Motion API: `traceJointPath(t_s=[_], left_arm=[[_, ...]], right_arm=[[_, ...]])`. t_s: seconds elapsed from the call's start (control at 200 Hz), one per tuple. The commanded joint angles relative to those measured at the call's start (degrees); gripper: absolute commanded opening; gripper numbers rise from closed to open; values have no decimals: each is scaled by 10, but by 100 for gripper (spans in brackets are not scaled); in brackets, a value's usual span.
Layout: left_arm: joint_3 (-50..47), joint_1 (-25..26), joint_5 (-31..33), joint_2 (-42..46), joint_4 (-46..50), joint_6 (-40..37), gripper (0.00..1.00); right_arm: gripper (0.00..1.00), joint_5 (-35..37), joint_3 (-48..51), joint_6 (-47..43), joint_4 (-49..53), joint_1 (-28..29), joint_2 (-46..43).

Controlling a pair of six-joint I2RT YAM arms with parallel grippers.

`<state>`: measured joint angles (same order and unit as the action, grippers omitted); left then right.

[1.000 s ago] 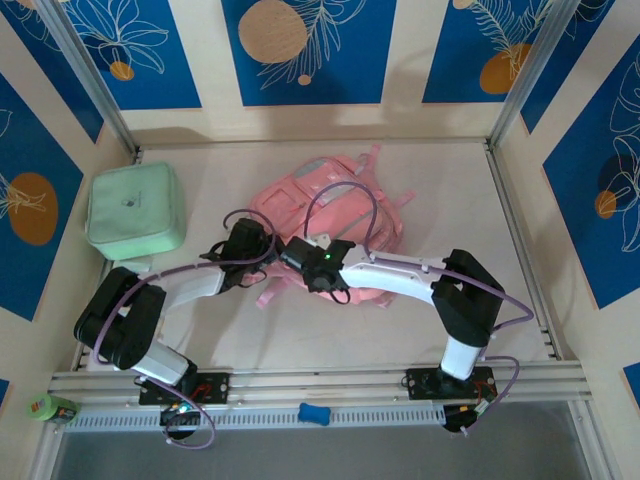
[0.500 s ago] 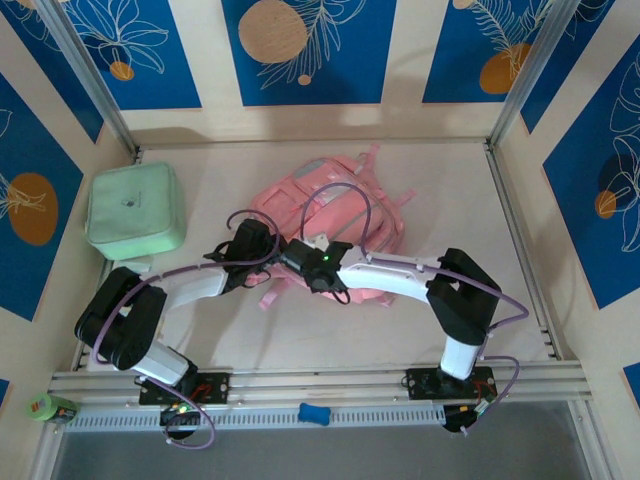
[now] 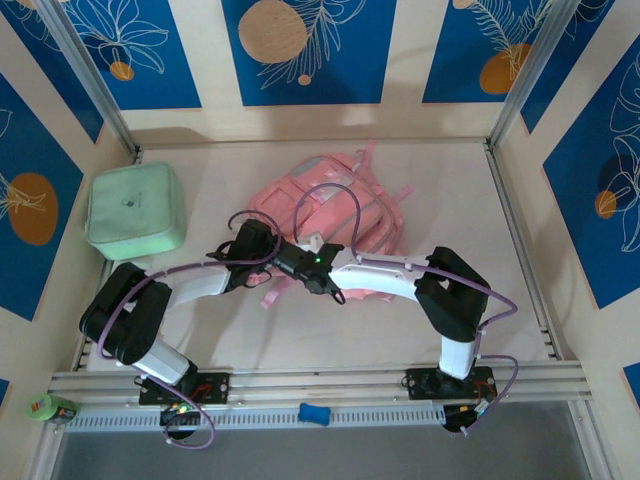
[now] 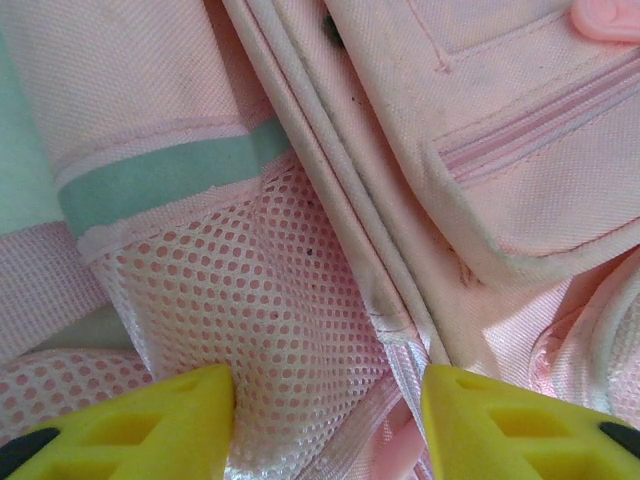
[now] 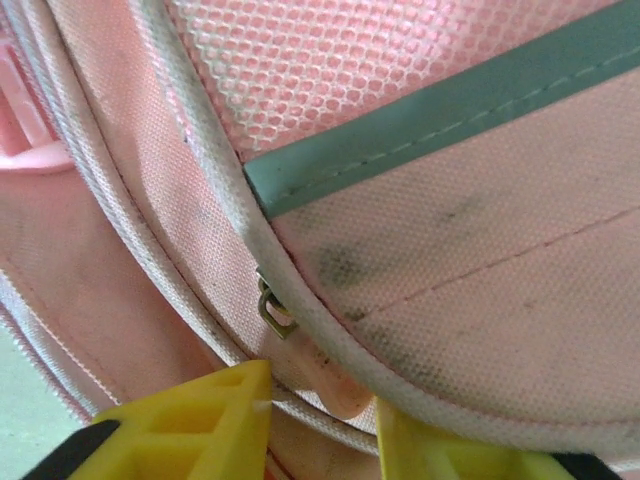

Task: Pack the student bag
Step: Zip the student bag at the center of the table.

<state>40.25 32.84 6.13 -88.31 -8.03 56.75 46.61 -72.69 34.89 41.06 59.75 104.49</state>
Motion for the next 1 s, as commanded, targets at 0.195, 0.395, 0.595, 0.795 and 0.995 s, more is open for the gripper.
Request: traceJointPath(t_s=[0.195, 0.395, 0.595, 0.795, 0.995], left_arm=[[16, 11, -3, -21, 0, 12, 51], [20, 12, -2, -33, -7, 19, 51], [47, -11, 0, -78, 5, 17, 49], [67, -26, 40, -93, 34, -10, 47], [87, -77, 18, -89, 41, -73, 48]], right_arm=[[19, 32, -21, -13, -17, -6, 20], [10, 16, -16, -20, -26, -1, 16], [2, -2, -18, 33, 37, 4, -9], [0, -21, 16, 81, 67, 5, -51], [0, -93, 68, 33, 33, -19, -127]])
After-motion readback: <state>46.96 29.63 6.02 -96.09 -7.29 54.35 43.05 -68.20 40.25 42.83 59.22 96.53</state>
